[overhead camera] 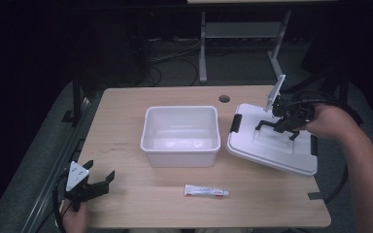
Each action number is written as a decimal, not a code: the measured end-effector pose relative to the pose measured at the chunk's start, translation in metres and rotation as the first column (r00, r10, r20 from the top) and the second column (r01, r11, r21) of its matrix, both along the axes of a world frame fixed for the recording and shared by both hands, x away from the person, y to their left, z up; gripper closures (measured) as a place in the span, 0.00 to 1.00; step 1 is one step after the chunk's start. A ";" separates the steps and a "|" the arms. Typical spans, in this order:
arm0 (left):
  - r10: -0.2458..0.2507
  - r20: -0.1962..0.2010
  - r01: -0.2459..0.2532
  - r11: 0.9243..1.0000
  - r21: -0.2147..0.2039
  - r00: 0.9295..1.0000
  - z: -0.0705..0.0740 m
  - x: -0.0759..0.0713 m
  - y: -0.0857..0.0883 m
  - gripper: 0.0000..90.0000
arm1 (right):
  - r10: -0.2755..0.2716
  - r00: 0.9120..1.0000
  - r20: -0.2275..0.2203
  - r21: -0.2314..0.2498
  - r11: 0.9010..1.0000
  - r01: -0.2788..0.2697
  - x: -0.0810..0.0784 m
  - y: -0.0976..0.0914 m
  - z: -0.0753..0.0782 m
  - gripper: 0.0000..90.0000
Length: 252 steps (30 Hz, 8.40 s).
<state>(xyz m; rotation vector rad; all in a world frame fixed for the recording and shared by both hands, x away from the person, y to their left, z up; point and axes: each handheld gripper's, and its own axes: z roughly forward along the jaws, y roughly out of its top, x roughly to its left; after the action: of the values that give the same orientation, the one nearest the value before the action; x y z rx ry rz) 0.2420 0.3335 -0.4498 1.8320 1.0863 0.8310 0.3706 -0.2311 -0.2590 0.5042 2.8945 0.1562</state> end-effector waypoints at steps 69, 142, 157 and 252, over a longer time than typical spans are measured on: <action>-0.001 -0.003 0.001 1.000 0.005 1.000 0.000 -0.001 0.000 0.15 | -0.024 0.993 -0.118 0.036 0.999 0.028 0.008 -0.006 -0.131 0.93; -0.001 0.000 0.001 1.000 -0.002 1.000 0.001 -0.001 -0.001 0.15 | 0.138 0.985 -0.103 0.091 0.987 -0.129 -0.094 0.055 -0.130 0.50; 0.004 0.002 -0.004 1.000 -0.006 1.000 0.001 -0.001 0.001 0.15 | 0.194 0.972 -0.131 0.105 0.978 -0.181 -0.088 0.094 -0.140 0.49; 0.011 0.008 -0.011 1.000 -0.018 1.000 0.001 -0.002 0.004 0.15 | 0.336 0.919 -0.206 -0.008 0.939 -0.344 -0.077 0.187 -0.173 0.77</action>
<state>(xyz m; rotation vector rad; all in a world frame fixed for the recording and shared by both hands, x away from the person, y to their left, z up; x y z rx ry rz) 0.2403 0.3376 -0.4484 1.8076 1.0961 0.8322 0.2939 -0.0437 -0.4324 0.0007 3.1541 0.0951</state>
